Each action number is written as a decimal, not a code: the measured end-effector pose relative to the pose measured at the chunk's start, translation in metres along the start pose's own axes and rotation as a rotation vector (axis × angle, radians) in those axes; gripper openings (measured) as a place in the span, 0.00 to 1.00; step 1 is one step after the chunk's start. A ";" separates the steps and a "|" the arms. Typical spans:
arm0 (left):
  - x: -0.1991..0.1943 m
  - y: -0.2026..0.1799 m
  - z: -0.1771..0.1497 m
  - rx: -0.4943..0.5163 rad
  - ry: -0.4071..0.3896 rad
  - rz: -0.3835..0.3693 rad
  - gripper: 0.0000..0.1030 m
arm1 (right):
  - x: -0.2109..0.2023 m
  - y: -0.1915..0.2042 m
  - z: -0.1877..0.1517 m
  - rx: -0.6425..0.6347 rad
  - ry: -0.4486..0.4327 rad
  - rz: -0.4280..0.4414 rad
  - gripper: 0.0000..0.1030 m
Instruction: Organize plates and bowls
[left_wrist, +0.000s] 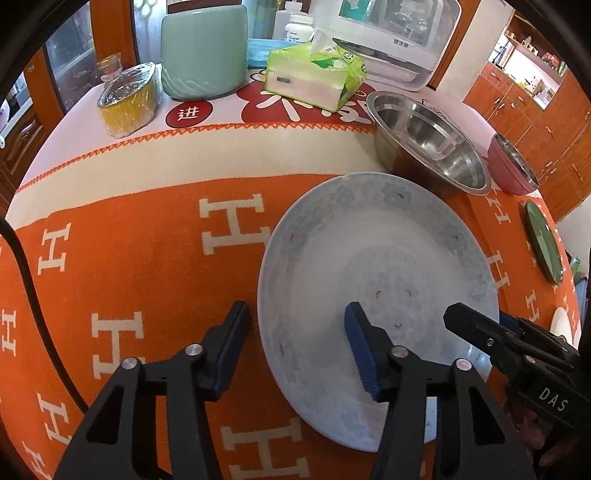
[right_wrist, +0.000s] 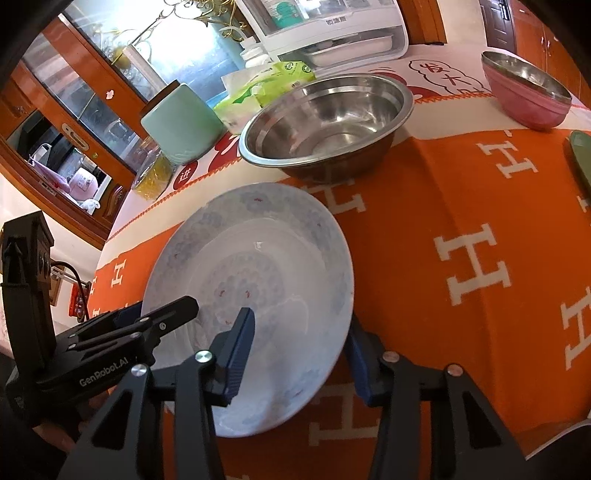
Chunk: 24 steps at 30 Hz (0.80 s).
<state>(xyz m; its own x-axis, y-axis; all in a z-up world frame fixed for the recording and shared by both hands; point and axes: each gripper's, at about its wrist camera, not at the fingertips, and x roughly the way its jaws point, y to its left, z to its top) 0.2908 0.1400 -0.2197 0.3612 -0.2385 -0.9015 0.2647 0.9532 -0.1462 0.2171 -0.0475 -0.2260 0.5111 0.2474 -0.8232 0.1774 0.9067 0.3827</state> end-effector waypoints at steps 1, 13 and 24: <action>0.000 -0.001 0.000 0.002 -0.004 0.005 0.45 | 0.000 0.000 0.000 0.000 -0.001 -0.004 0.41; -0.001 0.000 -0.001 -0.007 -0.003 -0.018 0.36 | -0.001 -0.004 0.001 0.007 -0.003 -0.074 0.17; -0.006 0.009 -0.005 -0.005 0.035 -0.042 0.32 | -0.003 -0.003 -0.005 0.059 0.043 -0.055 0.14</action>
<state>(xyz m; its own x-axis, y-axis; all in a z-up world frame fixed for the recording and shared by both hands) 0.2863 0.1513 -0.2177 0.3185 -0.2717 -0.9082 0.2744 0.9435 -0.1860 0.2108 -0.0493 -0.2267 0.4633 0.2135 -0.8601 0.2537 0.8980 0.3596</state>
